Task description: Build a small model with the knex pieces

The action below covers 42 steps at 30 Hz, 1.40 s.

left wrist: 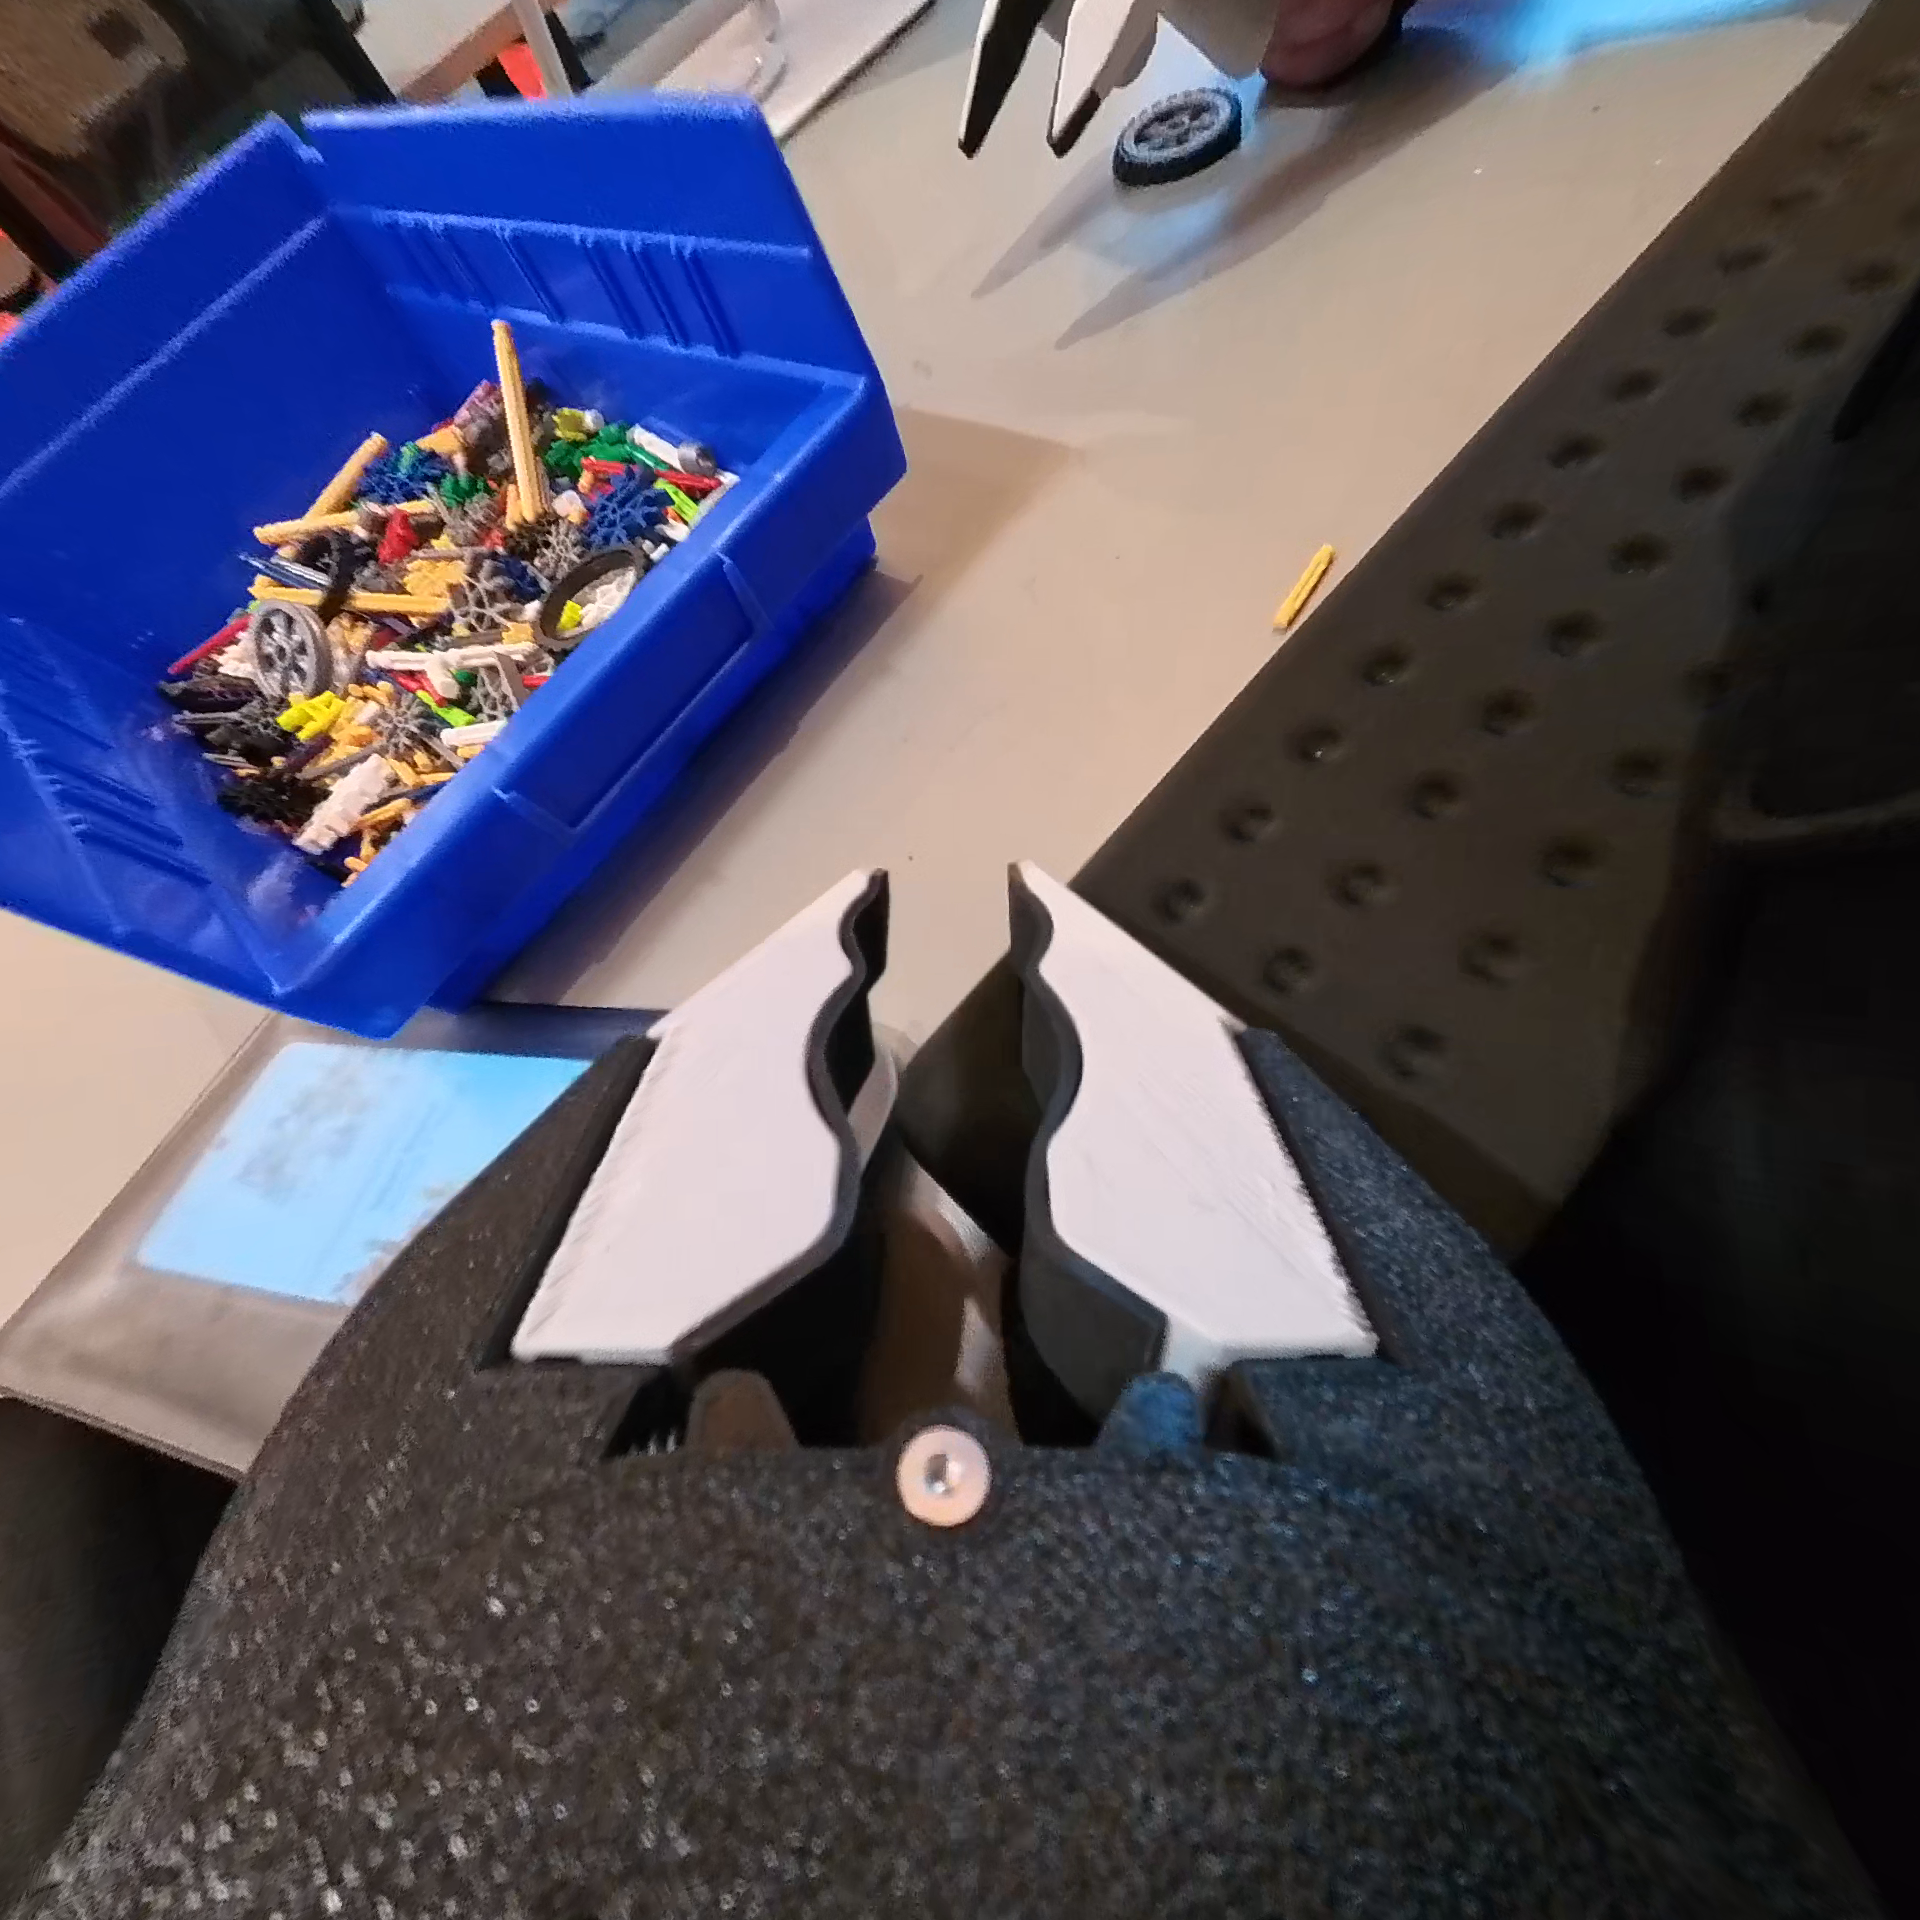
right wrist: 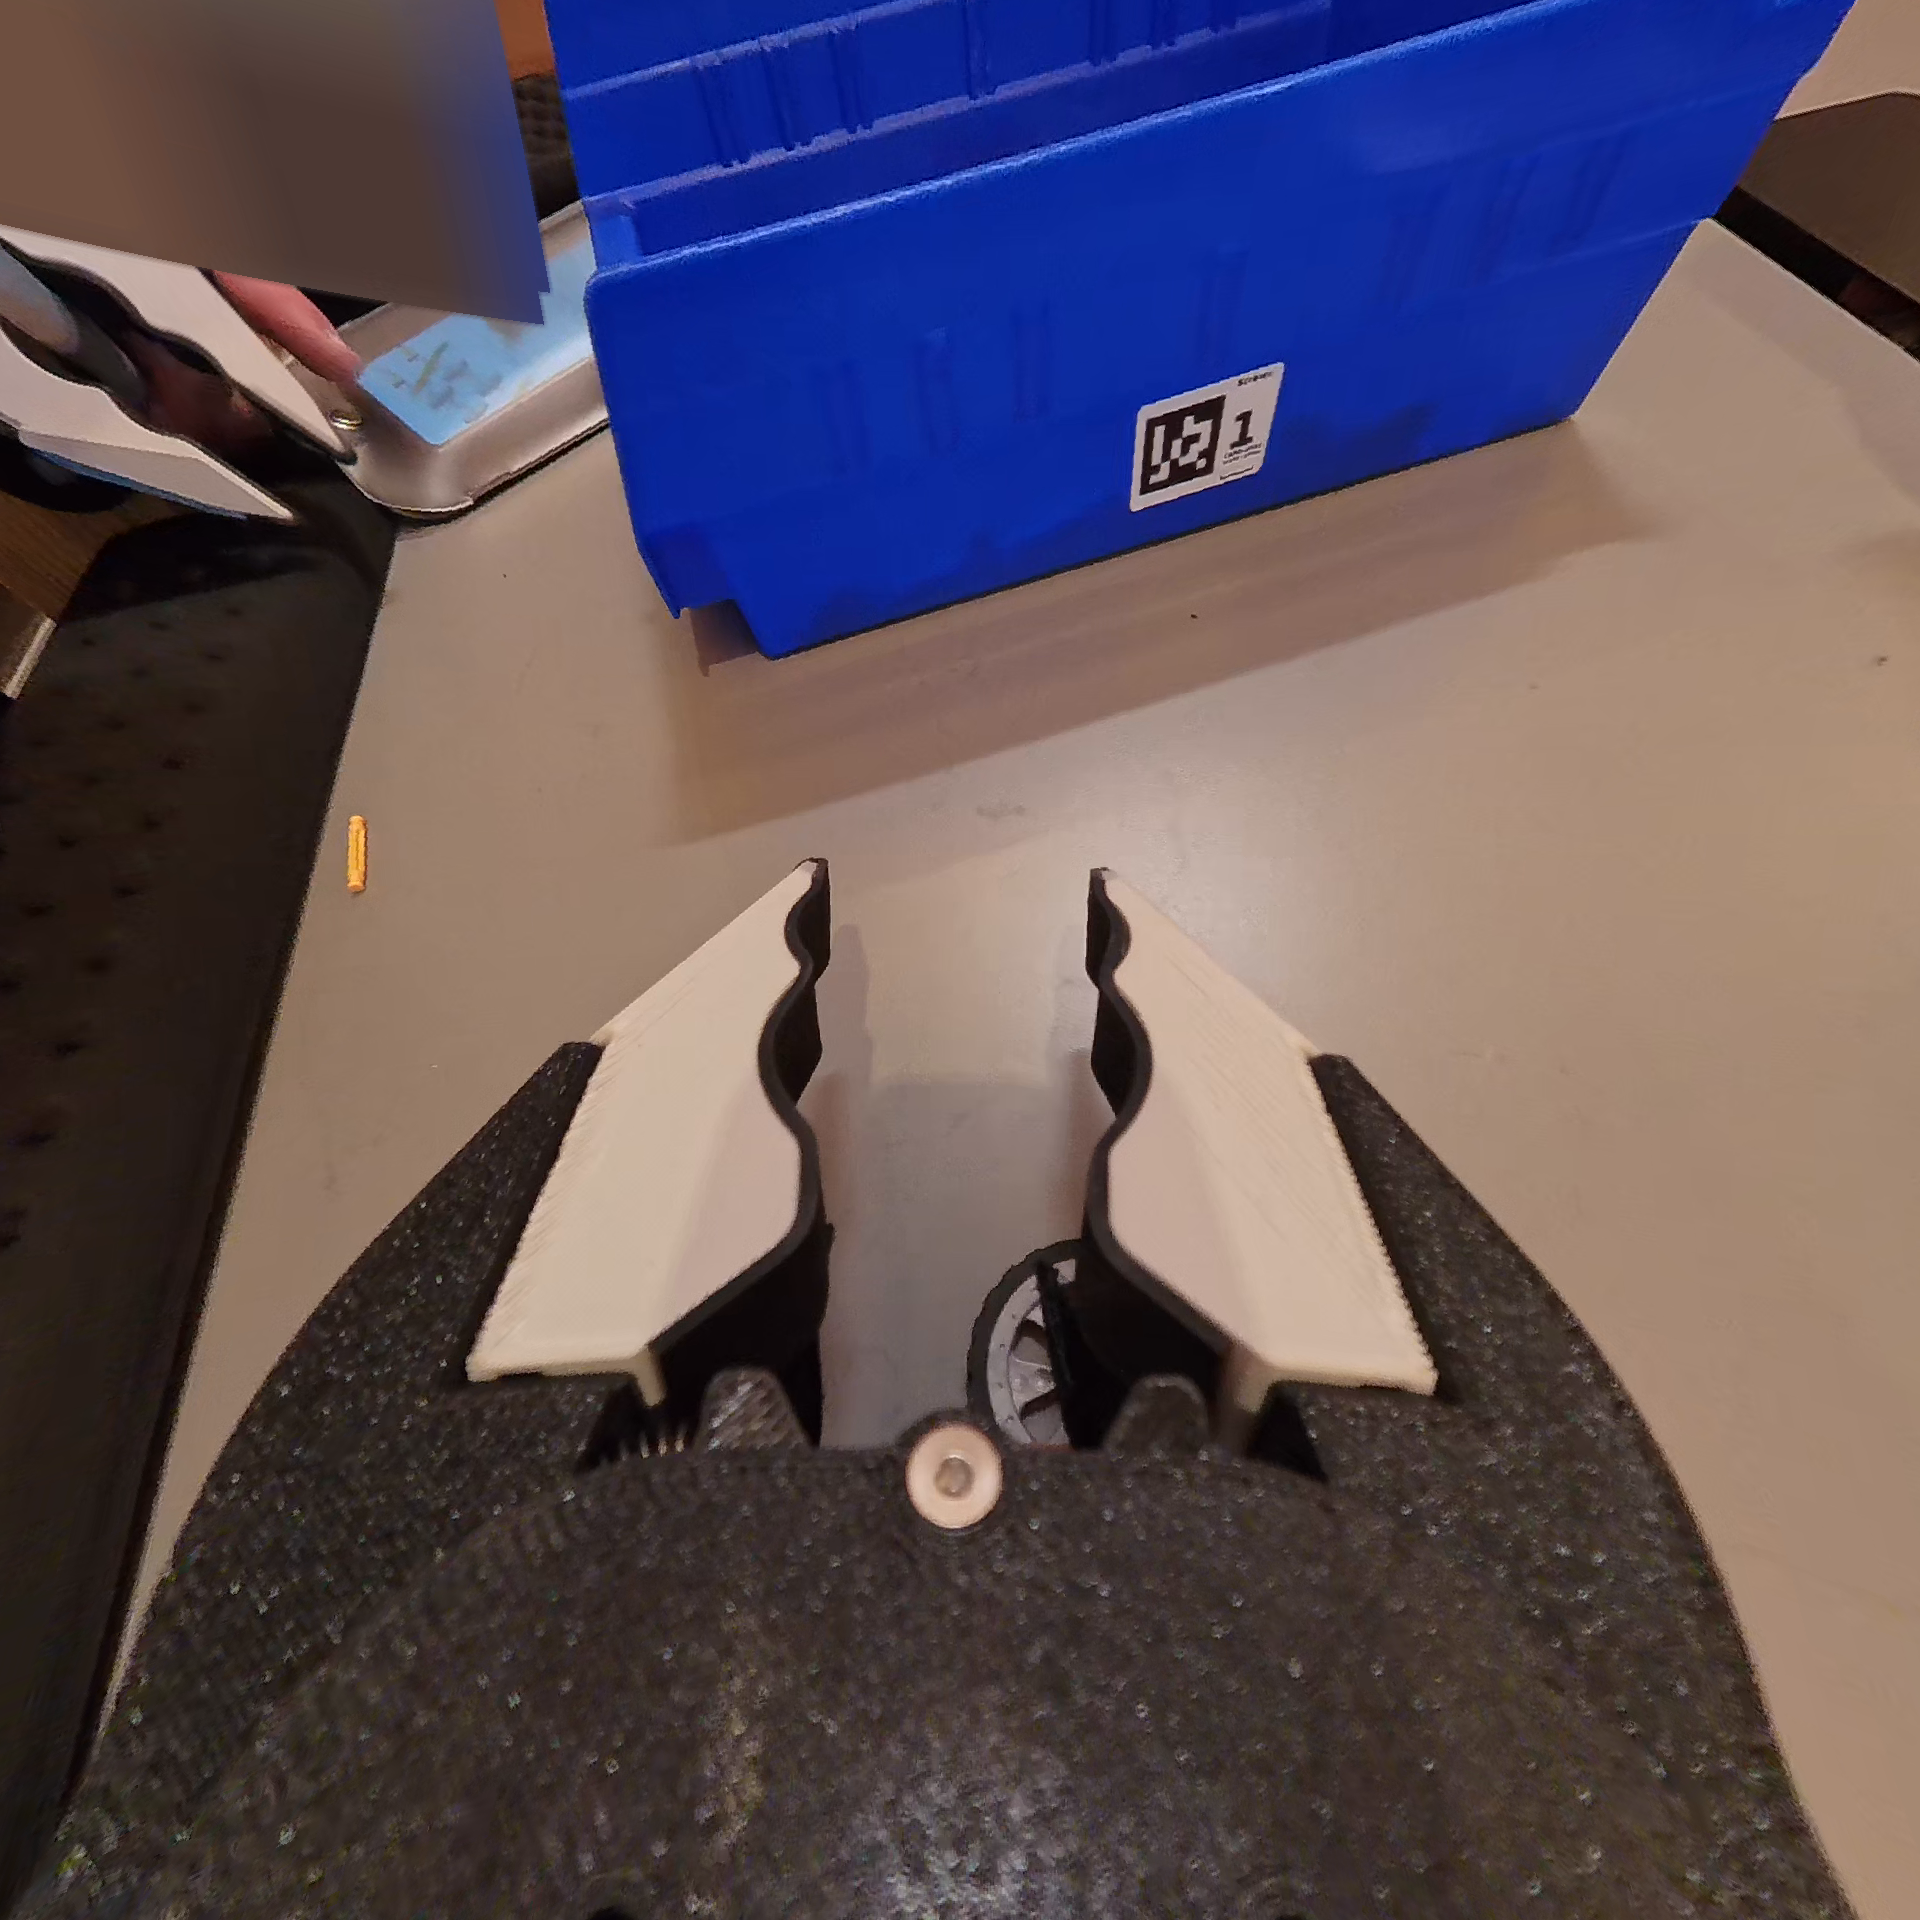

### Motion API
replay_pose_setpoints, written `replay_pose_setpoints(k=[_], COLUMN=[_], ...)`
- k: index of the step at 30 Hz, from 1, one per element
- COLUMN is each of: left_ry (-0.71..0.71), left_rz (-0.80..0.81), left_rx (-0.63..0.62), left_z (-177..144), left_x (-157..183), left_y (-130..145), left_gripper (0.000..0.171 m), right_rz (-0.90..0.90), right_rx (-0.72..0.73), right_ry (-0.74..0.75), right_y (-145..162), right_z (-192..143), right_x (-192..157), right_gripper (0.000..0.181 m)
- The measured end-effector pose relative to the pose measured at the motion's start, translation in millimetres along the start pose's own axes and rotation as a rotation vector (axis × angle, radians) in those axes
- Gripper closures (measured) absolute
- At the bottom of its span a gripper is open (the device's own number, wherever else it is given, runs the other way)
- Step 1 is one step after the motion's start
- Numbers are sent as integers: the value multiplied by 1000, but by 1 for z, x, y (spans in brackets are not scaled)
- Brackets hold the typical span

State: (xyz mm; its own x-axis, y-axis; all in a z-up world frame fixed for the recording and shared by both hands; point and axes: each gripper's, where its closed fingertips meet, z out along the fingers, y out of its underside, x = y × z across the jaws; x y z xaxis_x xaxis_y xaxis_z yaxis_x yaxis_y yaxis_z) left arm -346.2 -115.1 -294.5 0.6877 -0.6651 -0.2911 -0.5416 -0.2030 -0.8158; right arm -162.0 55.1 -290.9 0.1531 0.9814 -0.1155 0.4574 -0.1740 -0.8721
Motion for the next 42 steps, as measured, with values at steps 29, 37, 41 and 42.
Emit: replay_pose_setpoints(k=[29,37,41,42], left_ry=[-194,-11,144,202], left_rz=[216,268,293,287], left_rx=[-175,-336,-433,-457], left_z=[6,59,86,93], left_x=[-162,-191,-185,-180], left_y=[-91,-103,-89,-84], left_gripper=[137,144,145,145], right_rz=[-112,-101,-95,-94], right_rx=[-27,-13,-7,-6], right_ry=[-46,-61,-69,-71], right_y=[5,4,4,4], right_z=[1,-1,-2,-2], right_x=[-21,-23,-23,-23], right_gripper=[132,132,132,132])
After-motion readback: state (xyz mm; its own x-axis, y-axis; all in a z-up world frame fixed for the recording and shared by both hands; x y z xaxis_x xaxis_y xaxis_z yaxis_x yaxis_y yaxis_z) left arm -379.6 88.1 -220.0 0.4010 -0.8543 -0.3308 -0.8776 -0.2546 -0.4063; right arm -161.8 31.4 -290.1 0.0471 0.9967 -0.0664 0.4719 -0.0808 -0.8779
